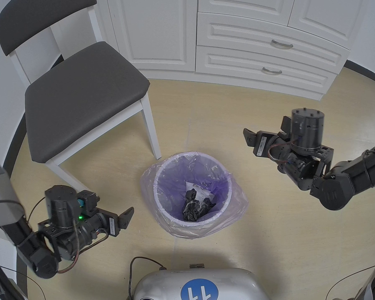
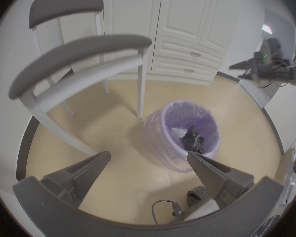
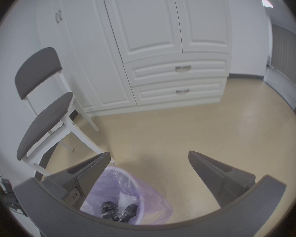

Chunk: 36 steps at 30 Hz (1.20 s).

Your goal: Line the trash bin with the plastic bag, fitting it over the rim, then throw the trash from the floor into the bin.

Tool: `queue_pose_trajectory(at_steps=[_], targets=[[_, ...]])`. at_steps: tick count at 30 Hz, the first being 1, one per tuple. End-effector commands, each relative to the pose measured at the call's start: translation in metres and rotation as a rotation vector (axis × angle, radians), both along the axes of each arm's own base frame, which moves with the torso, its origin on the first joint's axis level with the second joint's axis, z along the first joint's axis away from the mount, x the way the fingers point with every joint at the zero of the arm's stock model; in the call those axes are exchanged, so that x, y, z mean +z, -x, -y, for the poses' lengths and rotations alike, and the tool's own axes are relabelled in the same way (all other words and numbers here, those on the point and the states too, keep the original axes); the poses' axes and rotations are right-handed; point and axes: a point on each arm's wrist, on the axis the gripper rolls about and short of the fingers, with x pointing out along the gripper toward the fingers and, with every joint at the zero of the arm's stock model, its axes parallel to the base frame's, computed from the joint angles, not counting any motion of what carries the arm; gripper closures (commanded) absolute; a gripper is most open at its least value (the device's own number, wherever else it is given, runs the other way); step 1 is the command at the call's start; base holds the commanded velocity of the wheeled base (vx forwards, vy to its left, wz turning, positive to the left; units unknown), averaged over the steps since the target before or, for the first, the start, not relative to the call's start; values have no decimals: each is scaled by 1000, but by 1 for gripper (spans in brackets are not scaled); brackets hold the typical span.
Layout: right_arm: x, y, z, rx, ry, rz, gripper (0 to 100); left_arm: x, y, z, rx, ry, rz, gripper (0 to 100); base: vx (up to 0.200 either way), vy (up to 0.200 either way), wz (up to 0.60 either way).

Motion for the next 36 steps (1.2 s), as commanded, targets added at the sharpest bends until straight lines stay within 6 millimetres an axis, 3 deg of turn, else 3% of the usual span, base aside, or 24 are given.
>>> queue_pose_trajectory(at_steps=[1, 12, 20, 36], targets=[[5, 28, 46, -23, 147, 144, 0, -92, -88, 7, 115, -73, -177, 0, 0, 0, 0], [4, 28, 46, -21, 144, 143, 0, -101, -167, 16, 159, -52, -146, 0, 0, 0, 0], [3, 28, 46, -21, 145, 139, 0, -113, -208, 24, 166, -56, -160, 0, 0, 0, 0], [2, 29, 47, 5, 143, 136, 0, -125, -241, 43, 146, -75, -205, 0, 0, 0, 0]])
